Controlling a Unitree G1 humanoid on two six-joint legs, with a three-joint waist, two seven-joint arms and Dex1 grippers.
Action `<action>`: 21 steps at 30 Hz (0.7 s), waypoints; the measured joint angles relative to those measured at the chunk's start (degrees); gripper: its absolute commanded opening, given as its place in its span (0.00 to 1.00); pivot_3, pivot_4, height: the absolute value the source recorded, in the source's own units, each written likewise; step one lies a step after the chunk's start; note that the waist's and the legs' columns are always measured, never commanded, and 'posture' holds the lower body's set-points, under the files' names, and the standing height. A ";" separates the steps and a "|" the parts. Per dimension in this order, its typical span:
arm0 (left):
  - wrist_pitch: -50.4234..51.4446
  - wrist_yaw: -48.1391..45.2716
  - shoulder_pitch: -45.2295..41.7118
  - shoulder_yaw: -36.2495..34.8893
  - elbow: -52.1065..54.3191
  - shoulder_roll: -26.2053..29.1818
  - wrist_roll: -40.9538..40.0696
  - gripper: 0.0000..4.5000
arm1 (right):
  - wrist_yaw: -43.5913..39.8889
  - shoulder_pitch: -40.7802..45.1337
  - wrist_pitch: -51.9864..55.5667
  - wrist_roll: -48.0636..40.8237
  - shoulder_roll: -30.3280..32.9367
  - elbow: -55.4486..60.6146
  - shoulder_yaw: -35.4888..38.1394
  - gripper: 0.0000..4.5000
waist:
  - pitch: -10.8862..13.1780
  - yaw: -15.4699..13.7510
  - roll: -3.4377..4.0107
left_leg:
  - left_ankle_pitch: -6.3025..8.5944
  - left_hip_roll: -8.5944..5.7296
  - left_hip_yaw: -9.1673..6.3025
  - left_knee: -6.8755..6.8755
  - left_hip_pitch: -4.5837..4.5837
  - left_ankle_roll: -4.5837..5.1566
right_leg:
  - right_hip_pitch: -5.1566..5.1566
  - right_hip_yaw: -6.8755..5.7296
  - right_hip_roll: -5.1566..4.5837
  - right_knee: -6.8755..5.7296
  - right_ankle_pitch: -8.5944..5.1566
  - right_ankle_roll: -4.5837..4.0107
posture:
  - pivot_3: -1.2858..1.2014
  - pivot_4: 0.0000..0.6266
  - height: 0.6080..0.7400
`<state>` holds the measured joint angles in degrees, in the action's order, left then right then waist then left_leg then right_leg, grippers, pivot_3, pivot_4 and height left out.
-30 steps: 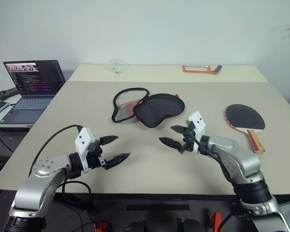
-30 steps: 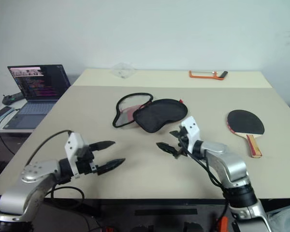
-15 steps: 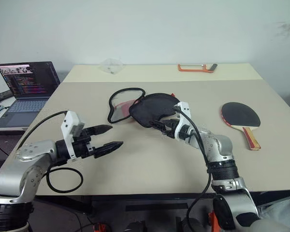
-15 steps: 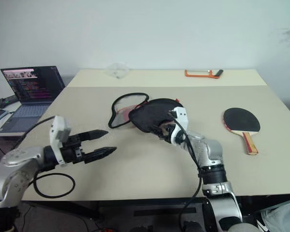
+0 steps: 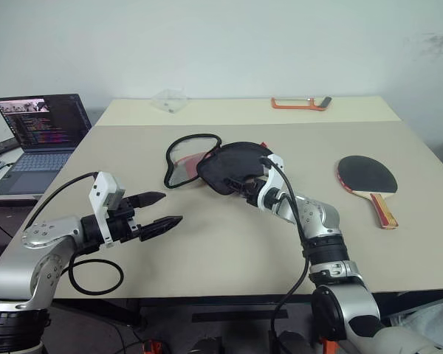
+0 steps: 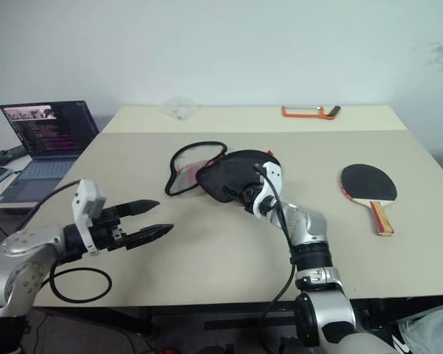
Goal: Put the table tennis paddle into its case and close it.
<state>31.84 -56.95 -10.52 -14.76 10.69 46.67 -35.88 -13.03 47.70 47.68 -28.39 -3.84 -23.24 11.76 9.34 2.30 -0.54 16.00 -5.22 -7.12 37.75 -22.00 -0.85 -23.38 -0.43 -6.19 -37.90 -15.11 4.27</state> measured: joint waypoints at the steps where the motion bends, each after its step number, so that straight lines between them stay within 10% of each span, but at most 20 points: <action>1: -0.15 -0.03 -0.27 0.37 -0.17 -0.01 0.21 1.00 | 0.22 0.22 -0.01 -0.05 -0.01 -0.10 0.43 0.78 | 0.00 0.03 0.00 | 0.00 0.00 0.00 0.00 0.00 0.00 | 0.00 0.00 0.00 0.00 0.00 0.00 | 0.52 0.24 1.00; 11: -2.16 -0.43 -0.95 3.19 -0.57 -1.00 2.11 1.00 | 1.79 0.30 1.59 -1.68 0.00 0.42 1.75 0.02 | 0.00 0.10 0.01 | 0.00 0.01 0.01 0.00 0.00 0.00 | -0.03 0.02 0.00 -0.02 0.00 0.00 | 0.52 0.24 1.00; 21: -2.22 -0.63 -3.15 6.36 0.58 -2.91 2.28 1.00 | 1.86 -1.09 8.05 -3.31 5.23 5.19 2.83 0.01 | 0.00 0.04 0.01 | 0.00 0.01 0.01 0.00 -0.02 0.01 | -0.02 0.02 -0.01 -0.01 0.00 0.00 | 0.52 0.24 1.00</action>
<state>29.61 -57.59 -13.66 -8.40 11.26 43.76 -33.60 -11.17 46.61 55.72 -31.69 1.39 -18.04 14.59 9.34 2.34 -0.54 16.00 -5.21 -7.10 37.75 -22.03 -0.84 -23.40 -0.41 -6.20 -37.91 -15.11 4.27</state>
